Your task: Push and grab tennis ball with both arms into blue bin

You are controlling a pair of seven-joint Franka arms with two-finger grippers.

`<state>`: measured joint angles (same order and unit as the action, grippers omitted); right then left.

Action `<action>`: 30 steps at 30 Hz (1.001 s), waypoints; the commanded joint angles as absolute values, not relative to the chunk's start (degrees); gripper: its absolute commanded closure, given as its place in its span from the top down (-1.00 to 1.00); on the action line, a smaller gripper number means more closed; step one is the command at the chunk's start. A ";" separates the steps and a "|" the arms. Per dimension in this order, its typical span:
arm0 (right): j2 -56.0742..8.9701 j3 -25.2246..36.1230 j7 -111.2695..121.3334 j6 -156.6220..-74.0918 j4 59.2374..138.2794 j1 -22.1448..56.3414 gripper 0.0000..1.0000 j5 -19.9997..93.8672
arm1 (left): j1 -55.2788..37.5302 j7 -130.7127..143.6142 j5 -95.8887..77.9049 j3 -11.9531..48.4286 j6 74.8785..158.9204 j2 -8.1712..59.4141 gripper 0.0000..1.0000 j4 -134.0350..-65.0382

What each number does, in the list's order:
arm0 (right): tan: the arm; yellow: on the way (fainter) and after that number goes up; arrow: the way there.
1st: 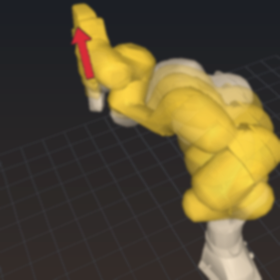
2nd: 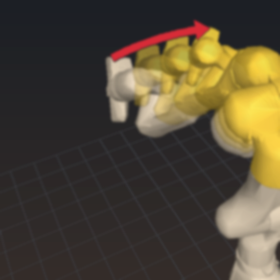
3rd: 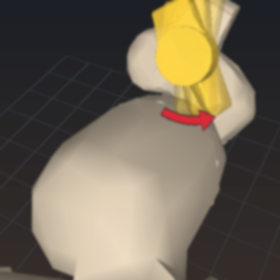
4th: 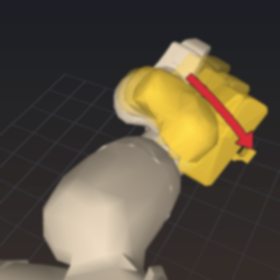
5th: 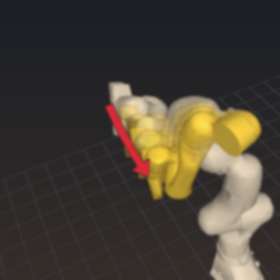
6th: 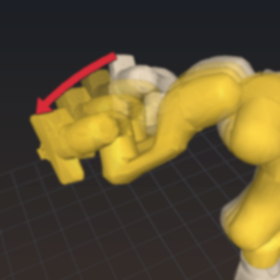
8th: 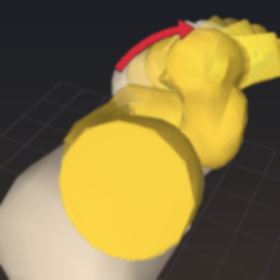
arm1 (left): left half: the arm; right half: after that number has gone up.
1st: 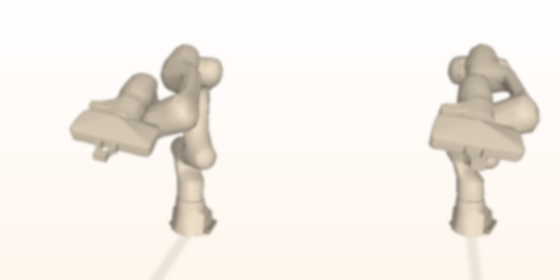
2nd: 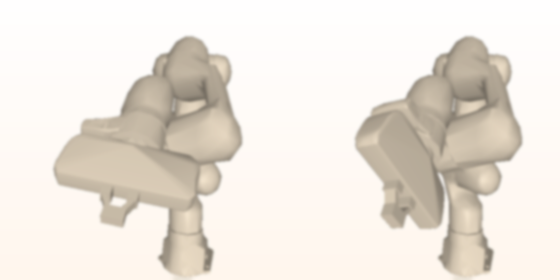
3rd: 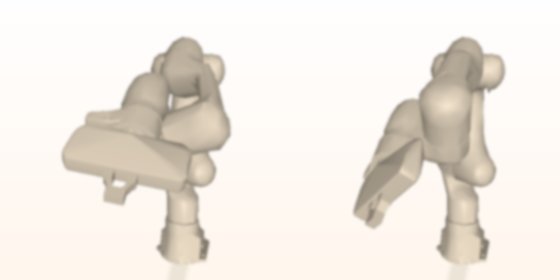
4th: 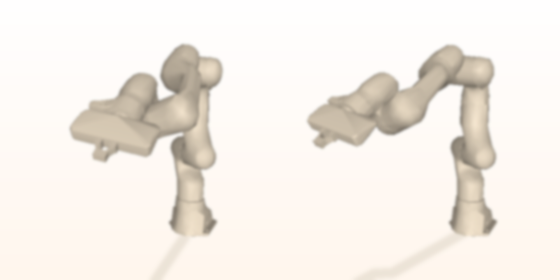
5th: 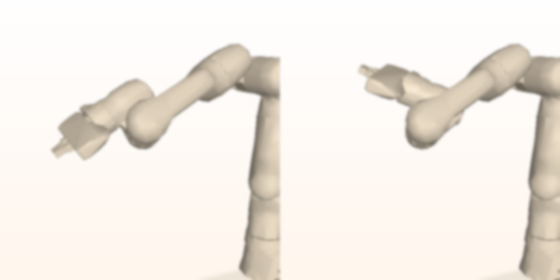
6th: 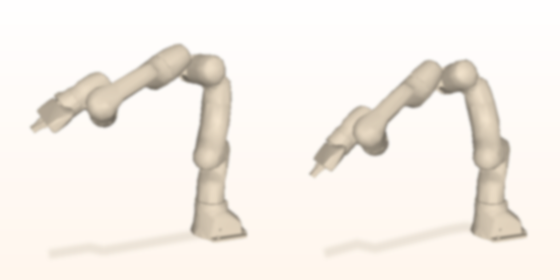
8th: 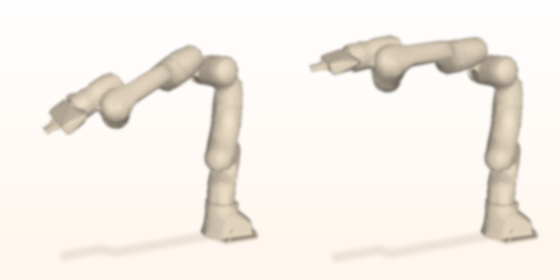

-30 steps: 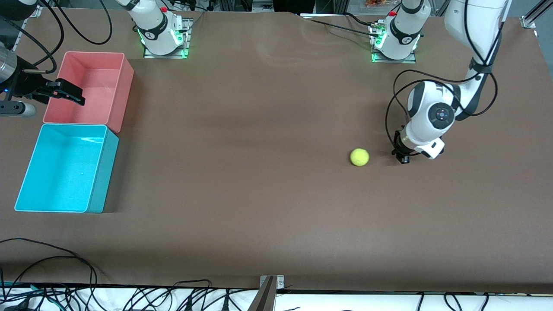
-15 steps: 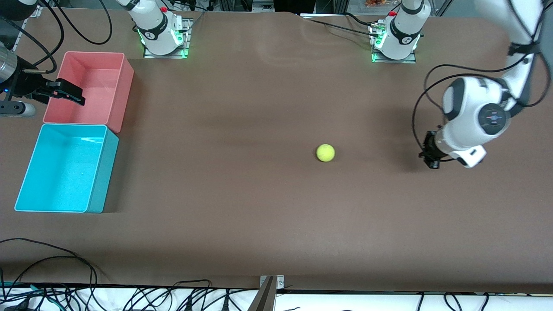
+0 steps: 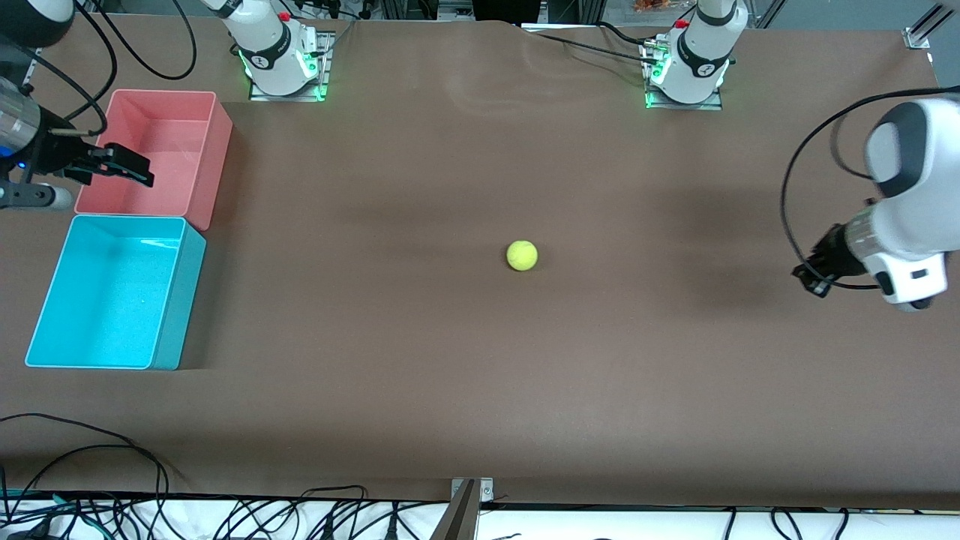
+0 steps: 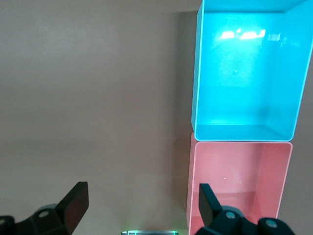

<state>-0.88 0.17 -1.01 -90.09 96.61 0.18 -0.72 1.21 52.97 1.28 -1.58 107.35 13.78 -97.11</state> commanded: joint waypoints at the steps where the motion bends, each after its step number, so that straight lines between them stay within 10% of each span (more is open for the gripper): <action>1: -1.67 -0.26 -0.26 -88.69 95.54 1.05 1.00 -0.62 | 1.93 40.01 2.29 -1.32 102.93 14.15 -0.88 -91.50; 10: -4.04 -0.88 -0.35 -87.19 95.62 6.85 1.00 2.64 | 1.93 25.41 1.85 -1.23 100.20 14.15 0.02 -85.96; 12: -4.48 -0.97 -0.35 -87.62 95.62 8.52 1.00 3.34 | 1.93 24.61 1.93 -1.14 99.58 14.15 1.00 -84.82; 30: -13.97 -0.97 -1.32 -100.80 95.71 25.04 1.00 8.44 | 1.67 6.08 1.58 -0.53 91.59 14.24 1.00 -76.03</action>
<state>-10.98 -1.50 -1.18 -97.10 96.67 21.49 7.17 1.61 13.24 1.28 -0.70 95.45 13.77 -79.70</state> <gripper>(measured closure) 0.000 0.000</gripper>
